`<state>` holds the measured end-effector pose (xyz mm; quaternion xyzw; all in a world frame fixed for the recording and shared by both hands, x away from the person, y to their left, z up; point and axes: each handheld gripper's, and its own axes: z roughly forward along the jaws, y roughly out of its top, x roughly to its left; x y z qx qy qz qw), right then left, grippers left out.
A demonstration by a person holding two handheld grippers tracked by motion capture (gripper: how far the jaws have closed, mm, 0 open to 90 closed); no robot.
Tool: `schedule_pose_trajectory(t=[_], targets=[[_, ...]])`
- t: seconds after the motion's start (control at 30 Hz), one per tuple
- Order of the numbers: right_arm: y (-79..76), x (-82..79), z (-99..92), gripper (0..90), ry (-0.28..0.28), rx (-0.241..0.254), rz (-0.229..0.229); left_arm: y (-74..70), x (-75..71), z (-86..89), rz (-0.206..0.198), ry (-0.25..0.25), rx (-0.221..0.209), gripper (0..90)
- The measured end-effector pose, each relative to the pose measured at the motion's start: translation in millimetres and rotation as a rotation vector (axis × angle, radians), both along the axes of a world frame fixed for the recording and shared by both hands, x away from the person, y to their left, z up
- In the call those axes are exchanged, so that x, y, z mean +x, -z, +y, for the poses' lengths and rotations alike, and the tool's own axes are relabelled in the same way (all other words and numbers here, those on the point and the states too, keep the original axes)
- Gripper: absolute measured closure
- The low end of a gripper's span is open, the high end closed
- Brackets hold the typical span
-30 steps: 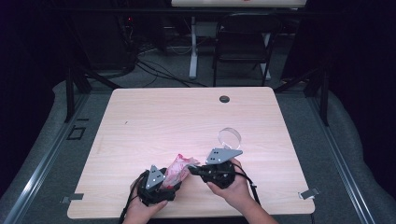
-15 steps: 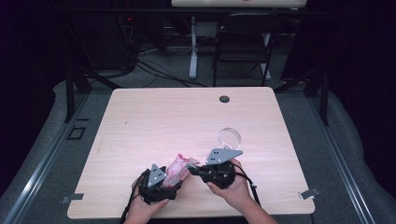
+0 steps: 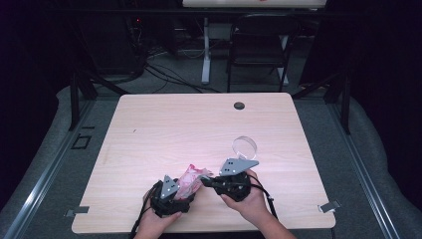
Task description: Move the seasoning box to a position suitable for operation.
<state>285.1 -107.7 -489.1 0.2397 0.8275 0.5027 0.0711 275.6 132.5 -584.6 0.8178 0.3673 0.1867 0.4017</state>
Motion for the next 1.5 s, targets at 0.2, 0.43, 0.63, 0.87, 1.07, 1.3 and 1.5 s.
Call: schedule_pose_trajectory(t=[0.2, 0.43, 0.63, 0.87, 1.07, 1.3, 1.5], targets=[[0.0, -0.4, 0.2, 90.0, 0.001, 0.003, -0.001, 0.5, -0.8, 0.4, -0.009, -0.010, 0.001, 27.3], [0.4, -0.6, -0.1, 90.0, 0.002, 0.000, 0.000, 0.3, -2.4, -0.5, -0.023, -0.007, 0.021, 33.0], [0.6, -0.8, -0.4, 90.0, 0.005, -0.001, 0.000, 0.5, -3.5, -1.1, -0.034, -0.006, 0.027, 37.8], [0.6, -0.7, -0.9, 90.0, 0.003, 0.000, 0.000, 0.4, -4.2, -0.9, -0.041, -0.007, 0.028, 41.5], [0.4, -1.0, -0.7, 90.0, 0.009, 0.003, -0.007, 0.5, -4.9, -2.0, -0.043, -0.010, 0.037, 40.8], [-4.1, -1.1, 2.9, 90.0, 0.000, 0.007, -0.026, 1.2, -3.5, -3.6, -0.019, -0.006, 0.053, 34.1], [-8.3, -1.1, 6.3, 90.0, -0.006, 0.005, -0.042, 1.6, -1.7, -3.8, 0.006, -0.005, 0.078, 33.0]])
